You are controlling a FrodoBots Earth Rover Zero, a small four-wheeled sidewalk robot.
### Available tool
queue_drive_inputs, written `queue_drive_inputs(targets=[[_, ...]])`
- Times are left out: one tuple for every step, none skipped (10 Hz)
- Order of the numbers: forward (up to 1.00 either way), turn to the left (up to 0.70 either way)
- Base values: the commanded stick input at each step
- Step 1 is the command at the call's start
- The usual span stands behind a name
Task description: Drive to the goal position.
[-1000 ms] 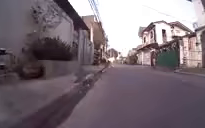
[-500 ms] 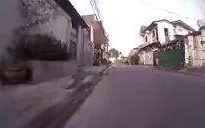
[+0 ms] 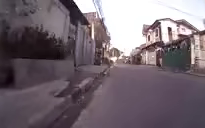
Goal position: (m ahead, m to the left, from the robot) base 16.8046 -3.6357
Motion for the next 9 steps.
queue_drive_inputs(targets=[[1.00, 0.00], [1.00, 0.00], [1.00, 0.00], [1.00, 0.00], [1.00, 0.00], [1.00, 0.00], [1.00, 0.00], [1.00, 0.00], [1.00, 0.00]])
